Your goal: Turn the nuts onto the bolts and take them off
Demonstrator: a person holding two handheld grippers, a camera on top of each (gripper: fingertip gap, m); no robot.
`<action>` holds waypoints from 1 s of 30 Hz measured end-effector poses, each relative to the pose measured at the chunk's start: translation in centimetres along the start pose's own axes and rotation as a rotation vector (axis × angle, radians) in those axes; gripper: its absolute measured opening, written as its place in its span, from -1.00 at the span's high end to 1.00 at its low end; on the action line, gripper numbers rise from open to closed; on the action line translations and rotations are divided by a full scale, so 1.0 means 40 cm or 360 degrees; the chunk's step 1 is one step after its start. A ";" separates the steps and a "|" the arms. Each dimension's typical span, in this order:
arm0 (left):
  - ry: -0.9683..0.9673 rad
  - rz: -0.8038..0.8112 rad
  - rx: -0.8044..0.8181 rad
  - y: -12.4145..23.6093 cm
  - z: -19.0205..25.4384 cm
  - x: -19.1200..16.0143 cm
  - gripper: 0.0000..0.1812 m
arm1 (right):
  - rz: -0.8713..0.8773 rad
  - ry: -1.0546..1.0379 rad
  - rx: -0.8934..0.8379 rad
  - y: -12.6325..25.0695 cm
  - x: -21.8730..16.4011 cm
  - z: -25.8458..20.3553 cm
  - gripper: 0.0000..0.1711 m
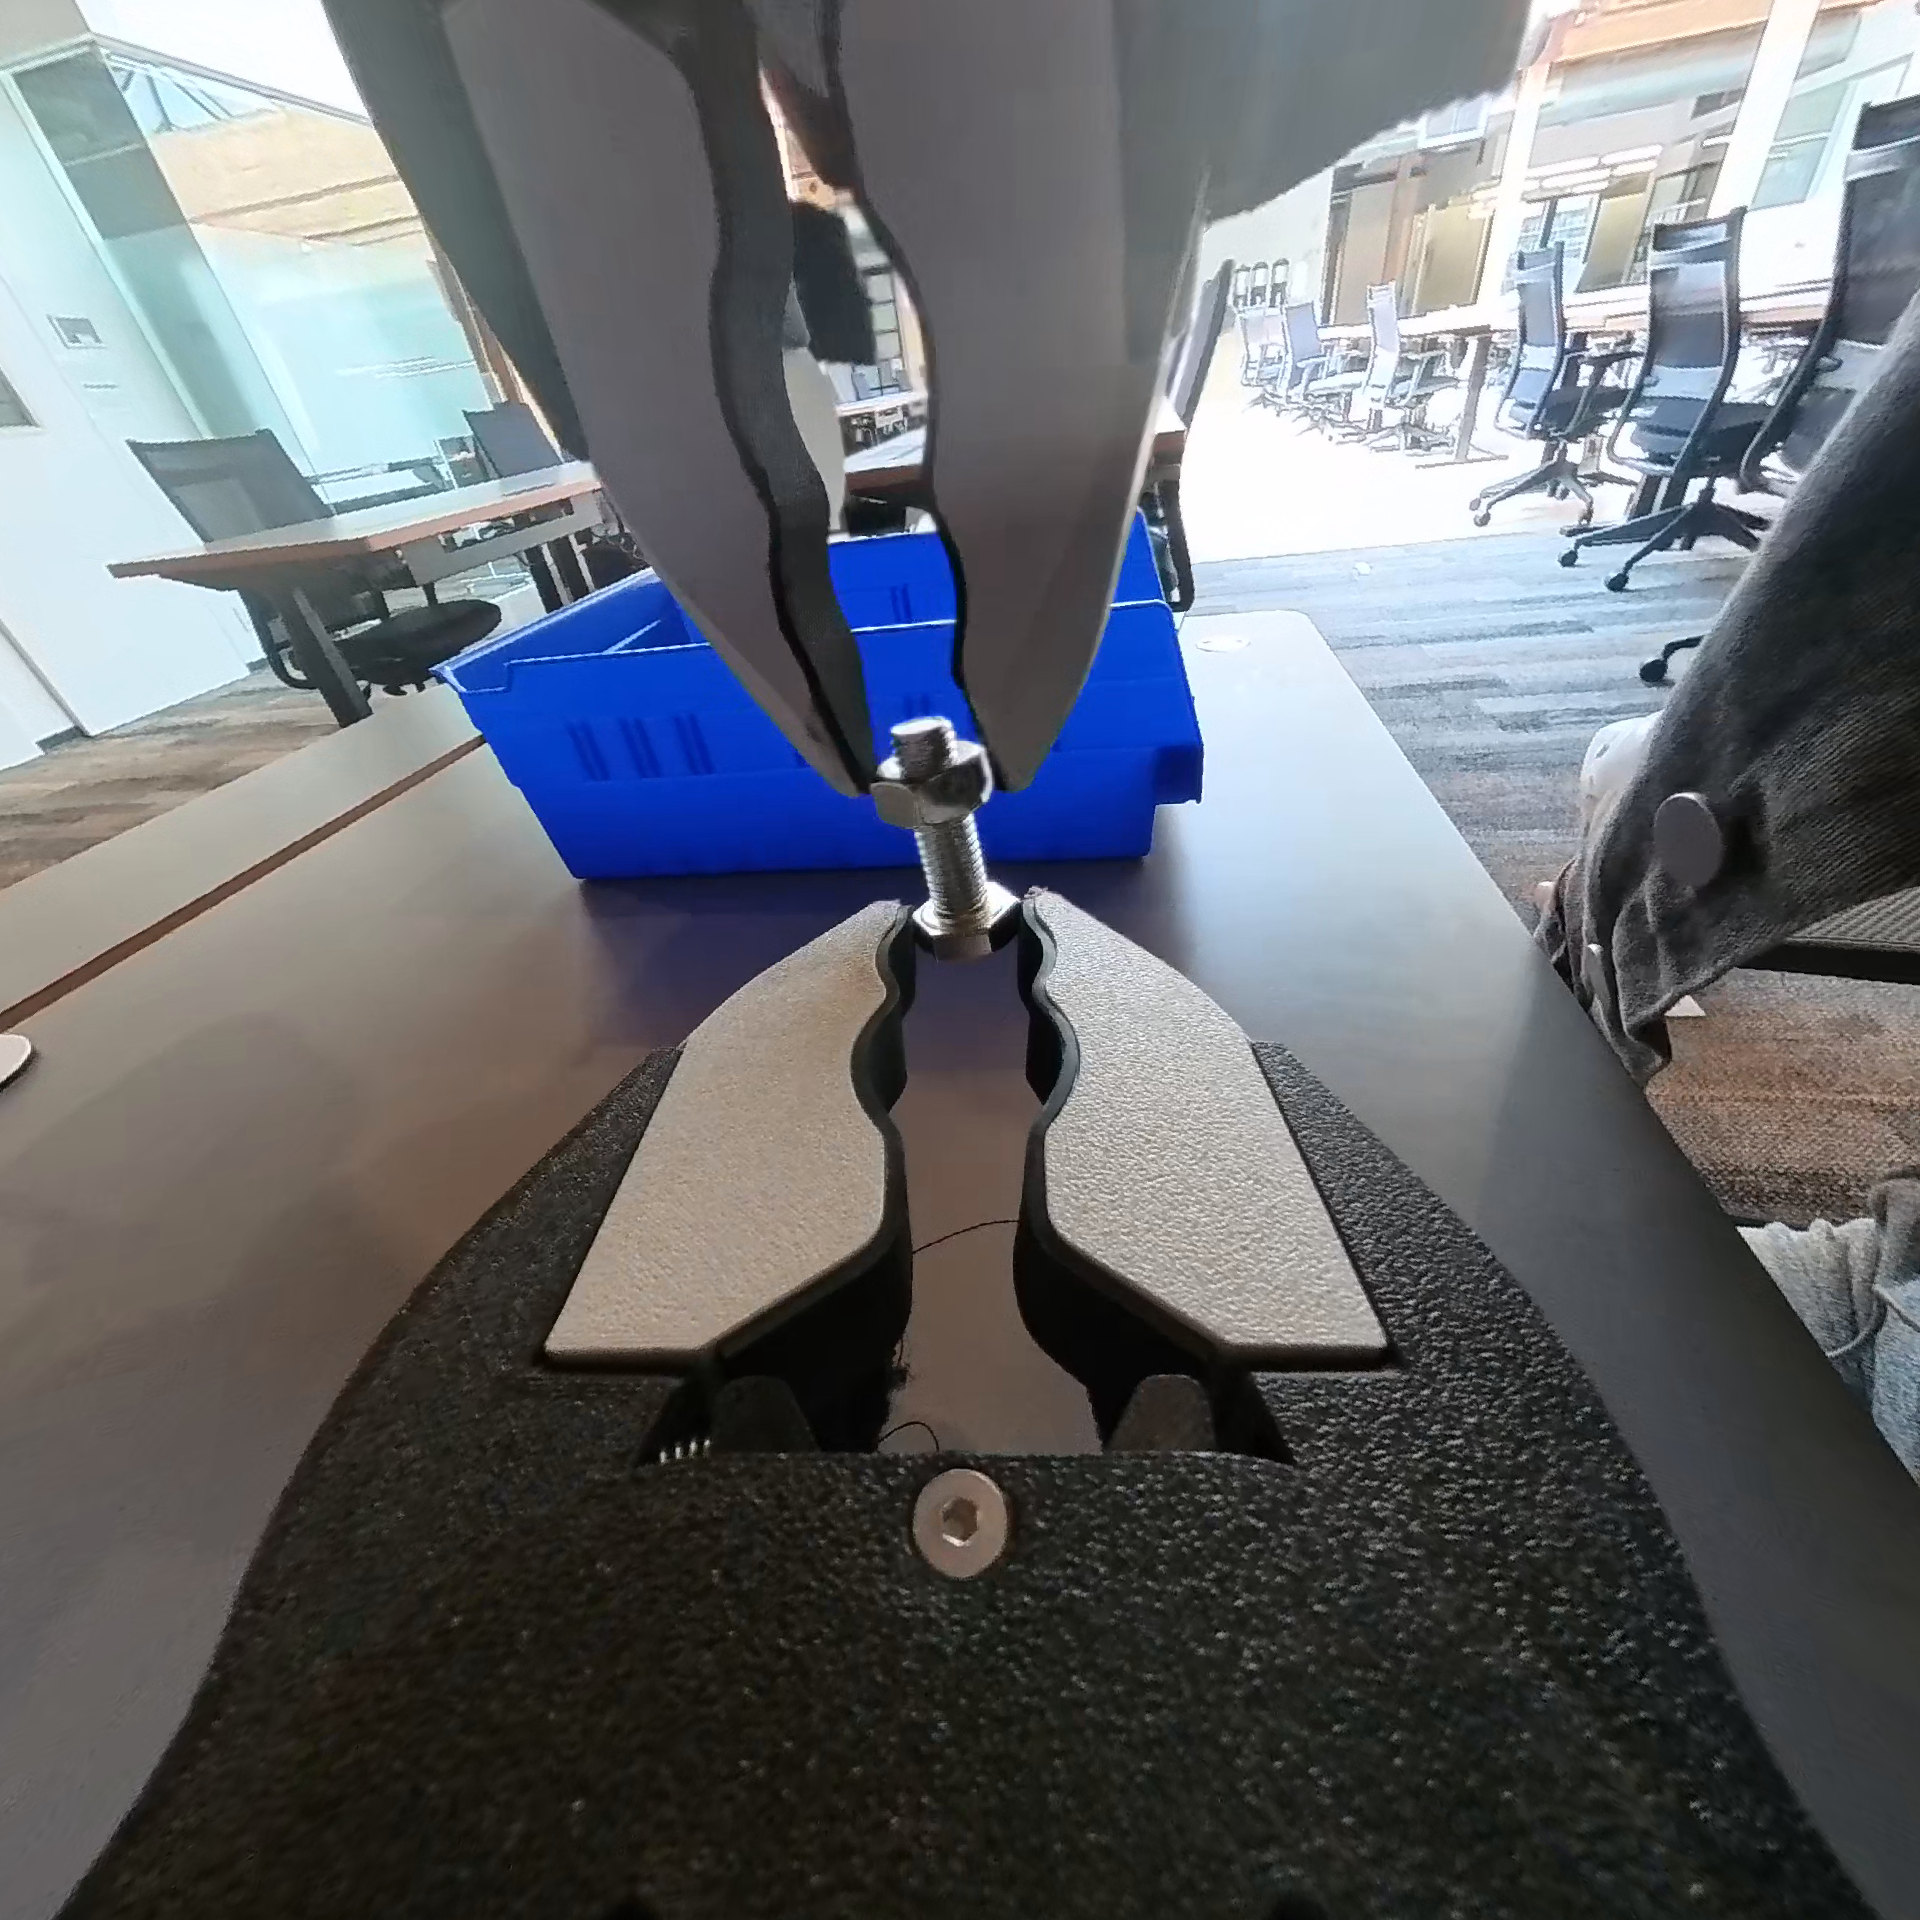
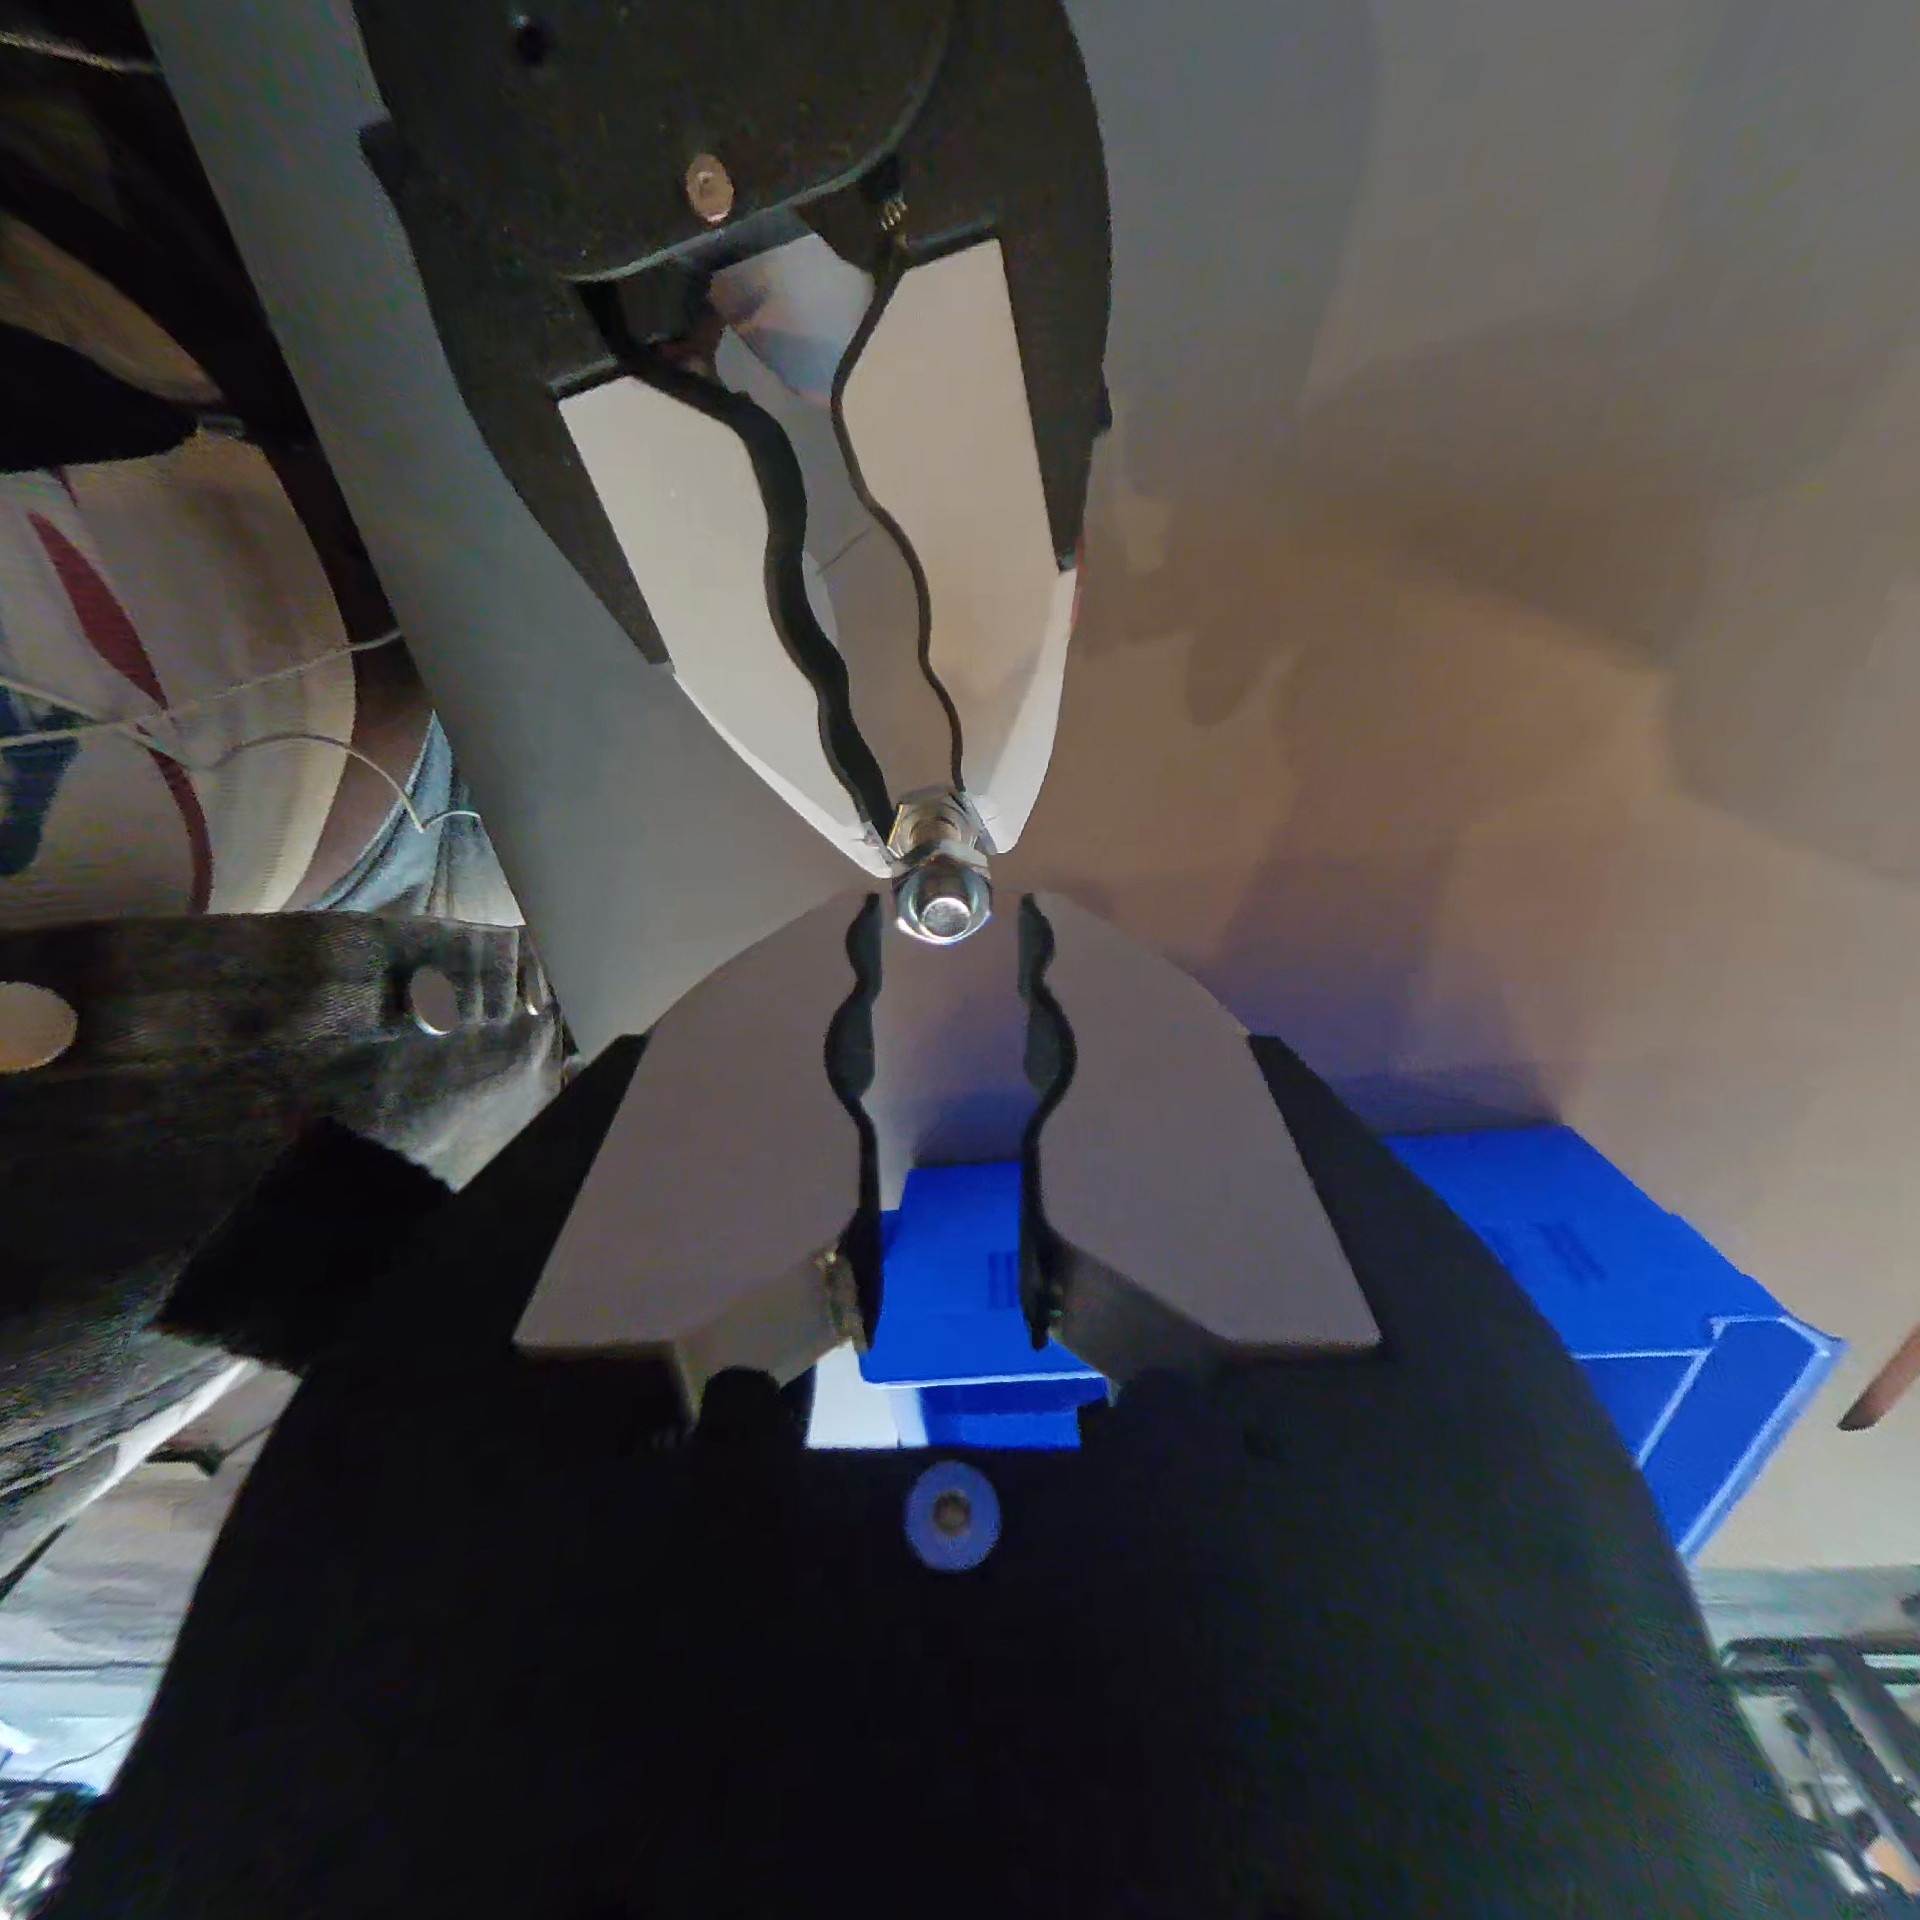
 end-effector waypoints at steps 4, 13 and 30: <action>0.0005 0.0004 0.0000 0.000 0.001 0.001 0.80 | 0.0036 0.0000 0.0045 0.015 -0.002 0.004 0.52; 0.0049 0.0035 -0.0001 0.005 -0.005 0.006 0.80 | 0.0199 0.0137 0.0026 0.116 -0.029 0.010 0.62; 0.0143 0.0119 0.0027 0.016 -0.019 0.013 0.80 | 0.0120 0.1036 0.0071 0.218 0.017 -0.092 1.00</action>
Point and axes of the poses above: each gripper's, where its closed fingertips meet, y back along the fingers, x out of its top, z = x × y across the jaws, the point moved 6 cm from there along y, back along the fingers, and after that the axes turned 14 degrees about z, right-handed, at the moved point
